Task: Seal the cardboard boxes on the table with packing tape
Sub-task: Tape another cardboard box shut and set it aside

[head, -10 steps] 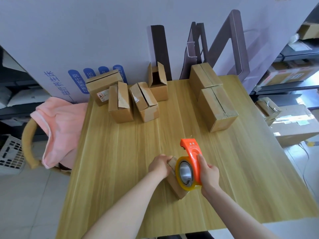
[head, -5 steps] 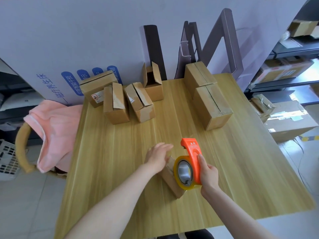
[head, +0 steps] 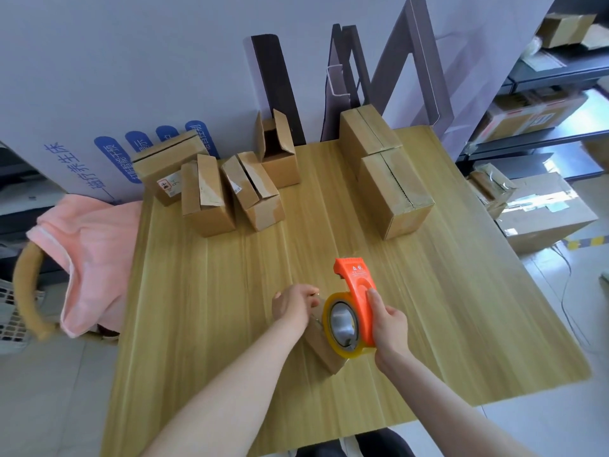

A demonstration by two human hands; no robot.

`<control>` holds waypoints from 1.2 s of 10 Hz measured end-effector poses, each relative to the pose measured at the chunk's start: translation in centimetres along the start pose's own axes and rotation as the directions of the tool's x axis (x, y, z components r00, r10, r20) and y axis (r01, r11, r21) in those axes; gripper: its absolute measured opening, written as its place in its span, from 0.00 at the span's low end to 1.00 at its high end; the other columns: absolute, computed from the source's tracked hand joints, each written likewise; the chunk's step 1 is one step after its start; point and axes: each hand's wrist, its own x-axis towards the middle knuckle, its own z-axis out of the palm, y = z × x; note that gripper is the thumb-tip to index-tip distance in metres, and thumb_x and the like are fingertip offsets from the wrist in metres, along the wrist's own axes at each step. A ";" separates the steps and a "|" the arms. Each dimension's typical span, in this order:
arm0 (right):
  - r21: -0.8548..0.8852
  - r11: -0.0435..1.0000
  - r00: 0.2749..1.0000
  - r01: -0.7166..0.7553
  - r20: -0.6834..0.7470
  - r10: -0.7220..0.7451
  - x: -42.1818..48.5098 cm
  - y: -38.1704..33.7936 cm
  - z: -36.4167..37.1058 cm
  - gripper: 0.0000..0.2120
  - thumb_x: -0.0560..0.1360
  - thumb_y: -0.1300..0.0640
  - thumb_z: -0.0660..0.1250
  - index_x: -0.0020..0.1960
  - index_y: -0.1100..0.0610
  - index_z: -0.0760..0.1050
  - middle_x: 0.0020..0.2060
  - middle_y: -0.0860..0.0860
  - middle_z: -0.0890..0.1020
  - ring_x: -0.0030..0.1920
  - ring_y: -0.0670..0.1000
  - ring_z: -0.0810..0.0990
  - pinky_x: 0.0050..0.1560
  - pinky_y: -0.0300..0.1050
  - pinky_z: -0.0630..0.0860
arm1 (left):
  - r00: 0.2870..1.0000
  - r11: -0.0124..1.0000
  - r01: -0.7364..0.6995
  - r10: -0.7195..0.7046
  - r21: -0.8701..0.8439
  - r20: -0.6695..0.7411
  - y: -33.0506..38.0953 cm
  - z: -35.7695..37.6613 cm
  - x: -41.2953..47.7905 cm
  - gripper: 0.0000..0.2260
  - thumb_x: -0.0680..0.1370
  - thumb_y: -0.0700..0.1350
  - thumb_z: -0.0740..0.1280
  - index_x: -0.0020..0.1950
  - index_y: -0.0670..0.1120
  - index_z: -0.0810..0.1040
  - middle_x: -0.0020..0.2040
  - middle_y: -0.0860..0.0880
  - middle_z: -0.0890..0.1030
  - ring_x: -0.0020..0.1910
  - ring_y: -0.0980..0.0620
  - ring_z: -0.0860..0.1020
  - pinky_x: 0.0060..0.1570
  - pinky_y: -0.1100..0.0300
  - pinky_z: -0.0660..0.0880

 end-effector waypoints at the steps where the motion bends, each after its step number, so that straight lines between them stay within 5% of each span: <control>1: -0.016 1.000 1.000 0.017 0.003 -0.017 -0.2 -0.3 0.2 0.24 0.73 0.42 0.69 0.27 0.58 0.72 0.20 0.49 0.75 0.20 0.45 0.73 0.22 0.35 0.69 | 0.991 0.991 0.134 -0.135 -0.012 -0.024 0.1 0.9 0.3 0.11 0.79 0.47 0.62 0.52 0.48 0.83 0.44 0.54 0.84 0.41 0.53 0.79 0.49 0.59 0.70; 2: -0.046 0.999 1.000 0.024 0.011 -0.023 -0.5 -0.5 0.4 0.24 0.73 0.41 0.69 0.29 0.59 0.74 0.20 0.49 0.75 0.21 0.45 0.74 0.22 0.35 0.69 | 0.992 0.958 0.123 -0.123 0.260 -0.019 0.1 1.1 0.1 0.15 0.79 0.48 0.56 0.46 0.46 0.81 0.48 0.48 0.83 0.40 0.50 0.77 0.39 0.59 0.67; 3: -0.071 0.997 1.000 0.027 0.008 -0.026 -0.6 -0.6 0.5 0.24 0.73 0.41 0.69 0.31 0.60 0.74 0.22 0.50 0.75 0.21 0.45 0.73 0.22 0.36 0.69 | 0.999 0.955 0.046 -0.042 0.292 -0.020 -0.9 1.0 0.6 0.15 0.81 0.51 0.57 0.59 0.49 0.79 0.60 0.47 0.80 0.57 0.45 0.78 0.47 0.59 0.70; 4: -0.076 0.997 1.000 0.022 0.009 -0.022 -0.6 -0.7 0.5 0.23 0.73 0.41 0.69 0.32 0.60 0.75 0.24 0.51 0.76 0.24 0.47 0.74 0.25 0.38 0.71 | 0.918 0.997 -0.079 0.068 -0.012 -0.390 -3.0 0.2 -1.3 0.18 0.79 0.49 0.66 0.69 0.49 0.73 0.65 0.51 0.76 0.65 0.49 0.74 0.59 0.58 0.70; 5: -0.085 0.996 1.000 0.018 0.012 -0.018 -0.6 -0.8 0.6 0.23 0.72 0.41 0.69 0.33 0.61 0.76 0.26 0.53 0.78 0.26 0.49 0.76 0.28 0.41 0.72 | 0.808 0.932 -0.037 -0.184 -0.360 -0.560 -5.7 0.9 -4.0 0.13 0.75 0.48 0.71 0.58 0.47 0.78 0.52 0.51 0.80 0.55 0.48 0.79 0.49 0.60 0.70; 6: -0.100 0.995 1.000 0.021 0.017 -0.019 -0.7 -1.0 0.7 0.23 0.72 0.41 0.69 0.33 0.61 0.76 0.25 0.53 0.78 0.26 0.49 0.76 0.28 0.41 0.72 | 0.844 0.851 0.113 -0.355 -0.513 -0.403 -7.3 2.5 -5.3 0.14 0.73 0.50 0.73 0.55 0.45 0.81 0.51 0.50 0.83 0.48 0.50 0.80 0.47 0.61 0.70; 7: -0.105 0.994 1.000 0.018 0.014 -0.017 -0.6 -1.0 0.5 0.24 0.73 0.40 0.69 0.34 0.61 0.77 0.25 0.53 0.78 0.26 0.49 0.77 0.28 0.40 0.73 | 0.902 0.855 0.048 -0.259 -0.516 -0.345 -7.0 3.3 -4.8 0.16 0.74 0.47 0.73 0.60 0.43 0.80 0.54 0.49 0.83 0.51 0.51 0.80 0.51 0.62 0.72; 9: -0.119 0.992 0.999 0.037 0.025 -0.034 -0.5 -1.1 0.8 0.24 0.73 0.41 0.69 0.33 0.61 0.78 0.25 0.53 0.79 0.26 0.49 0.78 0.28 0.40 0.73 | 0.948 0.974 -0.005 -0.067 -0.225 -0.311 -6.6 2.1 -2.9 0.14 0.77 0.40 0.67 0.62 0.47 0.80 0.55 0.51 0.83 0.49 0.56 0.79 0.47 0.67 0.70; 10: -0.134 0.990 0.998 0.053 0.037 -0.048 -0.5 -1.0 1.0 0.24 0.73 0.41 0.69 0.34 0.62 0.78 0.26 0.55 0.79 0.28 0.51 0.78 0.30 0.42 0.74 | 0.970 1.000 -0.014 0.016 0.009 -0.242 -7.8 1.6 -2.4 0.21 0.74 0.32 0.61 0.59 0.52 0.81 0.52 0.55 0.83 0.48 0.56 0.80 0.44 0.68 0.71; 12: -0.157 0.984 0.996 0.086 0.044 -0.080 -0.4 -0.5 1.2 0.24 0.72 0.41 0.70 0.30 0.60 0.74 0.23 0.51 0.75 0.24 0.47 0.75 0.26 0.39 0.71 | 0.982 0.937 -0.051 0.109 0.345 -0.153 -8.4 0.8 -1.6 0.24 0.74 0.35 0.61 0.67 0.53 0.74 0.63 0.52 0.78 0.60 0.49 0.77 0.54 0.62 0.73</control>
